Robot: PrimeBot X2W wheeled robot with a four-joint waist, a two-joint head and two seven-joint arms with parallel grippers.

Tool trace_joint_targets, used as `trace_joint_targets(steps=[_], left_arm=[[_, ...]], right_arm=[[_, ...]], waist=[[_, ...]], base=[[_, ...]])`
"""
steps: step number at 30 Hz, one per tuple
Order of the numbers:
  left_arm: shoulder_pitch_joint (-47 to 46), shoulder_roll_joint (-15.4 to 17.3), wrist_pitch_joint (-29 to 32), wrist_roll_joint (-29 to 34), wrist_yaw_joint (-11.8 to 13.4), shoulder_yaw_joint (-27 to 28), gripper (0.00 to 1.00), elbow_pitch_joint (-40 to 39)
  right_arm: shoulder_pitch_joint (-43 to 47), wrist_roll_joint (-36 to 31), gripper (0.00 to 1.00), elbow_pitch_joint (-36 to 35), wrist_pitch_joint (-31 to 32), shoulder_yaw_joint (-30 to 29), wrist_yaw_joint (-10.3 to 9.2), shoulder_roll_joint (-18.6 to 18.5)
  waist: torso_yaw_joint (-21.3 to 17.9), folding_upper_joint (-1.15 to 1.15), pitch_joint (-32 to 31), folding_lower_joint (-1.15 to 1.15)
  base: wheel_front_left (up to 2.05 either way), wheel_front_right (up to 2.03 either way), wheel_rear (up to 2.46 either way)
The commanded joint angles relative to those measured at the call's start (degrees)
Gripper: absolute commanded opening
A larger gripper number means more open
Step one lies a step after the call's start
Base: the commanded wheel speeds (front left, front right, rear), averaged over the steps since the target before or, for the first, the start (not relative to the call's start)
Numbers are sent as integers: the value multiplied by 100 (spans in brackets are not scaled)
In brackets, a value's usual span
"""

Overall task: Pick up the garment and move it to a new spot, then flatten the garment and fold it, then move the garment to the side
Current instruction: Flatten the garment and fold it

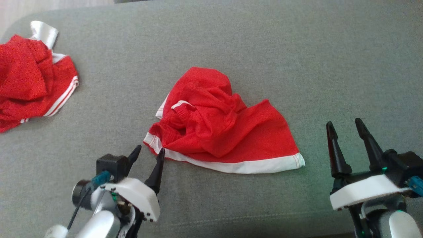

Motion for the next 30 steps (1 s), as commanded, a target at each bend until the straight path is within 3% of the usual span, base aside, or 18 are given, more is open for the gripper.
trace_joint_targets(steps=[1,8,9,10,11,21,30], left_arm=[[-350,38,23,-53,-65,178,100,-23],[-627,-126,224,-321,-296,138,100,660],[-649,-139,235,-349,-322,136,68,706],[-672,-143,222,-354,-336,135,8,737],[-688,-149,204,-357,-348,130,0,761],[-795,-182,38,-342,-353,111,0,847],[-864,-168,-20,-301,-314,75,0,782]], right_arm=[[-249,58,100,-168,-13,164,24,-30],[-294,85,100,-78,-47,169,24,-30],[-287,82,100,-59,-47,168,24,-30],[-279,75,100,-33,-38,170,24,-30],[-264,65,100,7,-16,179,24,-30],[72,146,100,1060,325,531,24,-36],[-265,405,100,1731,176,864,24,-34]], waist=[[-45,0,76,0],[-105,0,213,0],[-109,0,224,0],[-112,0,238,0],[-111,0,248,0],[-15,0,345,0],[52,0,447,0]], base=[[0,0,0],[0,0,0],[0,0,0],[0,0,0],[0,0,0],[0,0,0],[0,0,0]])
